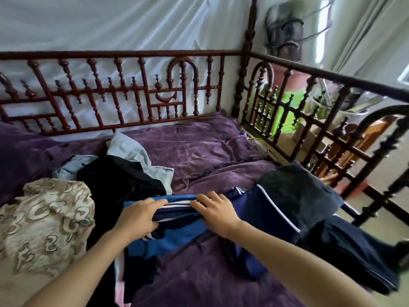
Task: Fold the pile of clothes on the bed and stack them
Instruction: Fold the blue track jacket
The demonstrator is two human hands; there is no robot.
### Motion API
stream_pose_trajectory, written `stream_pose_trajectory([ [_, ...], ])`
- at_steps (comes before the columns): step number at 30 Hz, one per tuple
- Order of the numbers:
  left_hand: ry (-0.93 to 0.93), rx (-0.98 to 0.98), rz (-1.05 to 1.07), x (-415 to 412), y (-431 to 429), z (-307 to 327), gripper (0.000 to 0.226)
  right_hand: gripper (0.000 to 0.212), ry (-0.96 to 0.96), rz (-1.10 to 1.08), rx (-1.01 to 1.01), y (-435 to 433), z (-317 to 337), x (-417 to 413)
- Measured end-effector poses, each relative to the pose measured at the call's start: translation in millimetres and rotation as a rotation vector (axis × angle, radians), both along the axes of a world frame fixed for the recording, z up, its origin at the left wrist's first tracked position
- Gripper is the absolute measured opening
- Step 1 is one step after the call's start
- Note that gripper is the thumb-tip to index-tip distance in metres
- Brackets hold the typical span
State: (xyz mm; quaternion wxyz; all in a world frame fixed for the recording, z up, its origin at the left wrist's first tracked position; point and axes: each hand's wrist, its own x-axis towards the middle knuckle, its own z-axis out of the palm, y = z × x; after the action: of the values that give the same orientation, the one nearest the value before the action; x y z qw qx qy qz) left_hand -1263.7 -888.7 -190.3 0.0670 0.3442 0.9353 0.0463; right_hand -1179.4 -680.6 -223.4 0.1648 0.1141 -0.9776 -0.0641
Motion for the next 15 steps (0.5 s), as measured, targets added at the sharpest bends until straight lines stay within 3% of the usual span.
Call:
stream_pose_trajectory([
  [5,0.130,0.095,-0.059,-3,152,14,0.059,0.064,0.124,-0.070,0.031,147,19,10],
  [8,0.292,0.253,-0.149,1,250,17,0.072,0.038,0.243,-0.149,0.119,238,45,23],
  [10,0.314,0.325,-0.204,12,307,12,0.079,0.037,0.276,-0.211,0.215,296,54,37],
  [12,0.138,0.298,-0.233,27,362,1,0.081,0.053,0.173,-0.292,0.280,346,49,56],
  [15,-0.197,-0.060,-0.296,45,415,-30,0.083,0.082,-0.244,-0.448,0.259,407,2,94],
])
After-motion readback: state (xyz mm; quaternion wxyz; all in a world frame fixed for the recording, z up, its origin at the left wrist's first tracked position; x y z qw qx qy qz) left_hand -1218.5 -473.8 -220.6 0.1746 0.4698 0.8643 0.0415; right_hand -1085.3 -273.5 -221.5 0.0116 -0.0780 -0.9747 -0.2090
